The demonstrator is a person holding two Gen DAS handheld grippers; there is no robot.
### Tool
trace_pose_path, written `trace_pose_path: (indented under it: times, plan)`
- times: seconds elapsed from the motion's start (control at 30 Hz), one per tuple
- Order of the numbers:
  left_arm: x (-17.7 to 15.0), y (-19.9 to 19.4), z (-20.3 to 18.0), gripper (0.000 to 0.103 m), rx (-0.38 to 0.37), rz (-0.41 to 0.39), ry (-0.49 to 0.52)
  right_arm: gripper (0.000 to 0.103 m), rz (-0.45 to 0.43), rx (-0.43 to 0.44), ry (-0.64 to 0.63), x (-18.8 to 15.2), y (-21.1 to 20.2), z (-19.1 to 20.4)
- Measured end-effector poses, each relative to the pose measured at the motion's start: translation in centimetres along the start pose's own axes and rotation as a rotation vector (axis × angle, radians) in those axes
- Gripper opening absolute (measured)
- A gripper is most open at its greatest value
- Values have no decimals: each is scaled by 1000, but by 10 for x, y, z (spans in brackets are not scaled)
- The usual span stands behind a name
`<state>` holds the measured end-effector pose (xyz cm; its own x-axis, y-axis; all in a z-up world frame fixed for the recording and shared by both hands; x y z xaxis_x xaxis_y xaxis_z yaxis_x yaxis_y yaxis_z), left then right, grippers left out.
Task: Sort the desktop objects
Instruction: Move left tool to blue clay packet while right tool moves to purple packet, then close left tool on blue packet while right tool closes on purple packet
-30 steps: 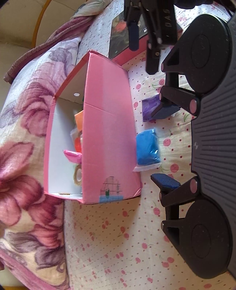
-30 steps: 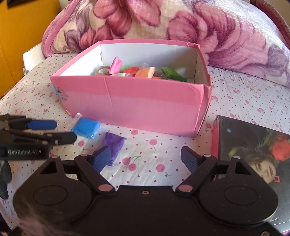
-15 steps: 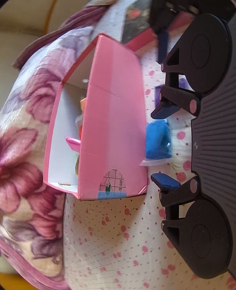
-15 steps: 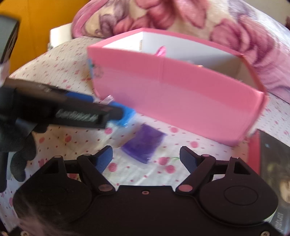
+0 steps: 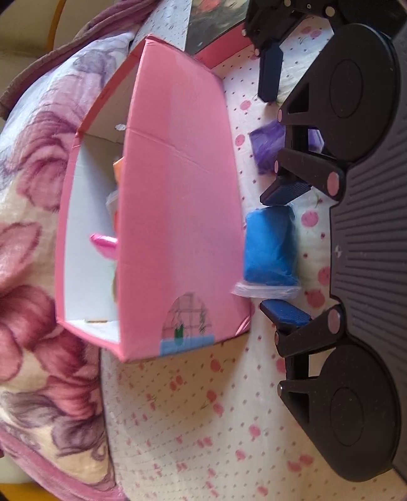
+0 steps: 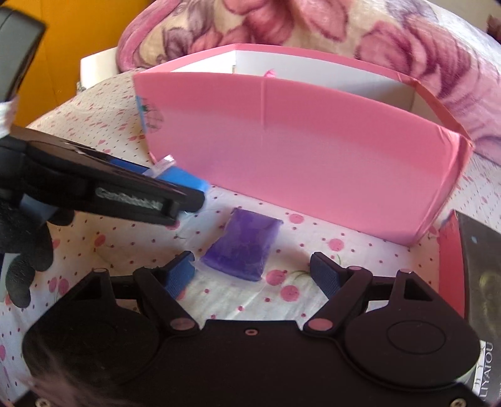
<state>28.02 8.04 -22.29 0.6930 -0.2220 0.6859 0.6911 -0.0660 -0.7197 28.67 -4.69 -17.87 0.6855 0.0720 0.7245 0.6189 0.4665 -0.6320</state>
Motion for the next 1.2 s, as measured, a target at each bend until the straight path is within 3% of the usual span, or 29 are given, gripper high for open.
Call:
trace_pose_path:
  times: [0.1, 0.2, 0.47, 0.87, 1.07, 1.2]
  plan:
    - [2, 1, -4, 65, -23, -10, 22, 81, -7, 2, 3, -1, 3, -2]
    - [0, 5, -9, 65, -14, 2, 51, 72, -6, 4, 5, -2, 6, -1]
    - [-2, 6, -1, 65, -10, -7, 7, 59, -4, 9, 20, 1, 10, -3]
    - [-2, 8, -4, 65, -10, 6, 38, 62, 7, 9, 80, 6, 13, -9]
    - [-1, 4, -2, 56, -34, 14, 34, 41, 12, 9, 109, 9, 14, -12]
    - [2, -2, -3, 54, -65, 7, 25, 40, 16, 10, 129, 11, 15, -14]
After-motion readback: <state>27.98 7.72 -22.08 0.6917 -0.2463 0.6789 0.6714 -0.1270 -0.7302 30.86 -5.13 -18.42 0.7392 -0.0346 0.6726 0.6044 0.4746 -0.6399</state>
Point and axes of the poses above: each gripper's, at about its wrist camera, not at the fingertips, and y roughly the way its jaws point, z to its left, x to its top, the point moved 4 cm from there along y, roughly the way its jaws point, and after that the axes turned 14 degrees about y, right-handed, at the moved point
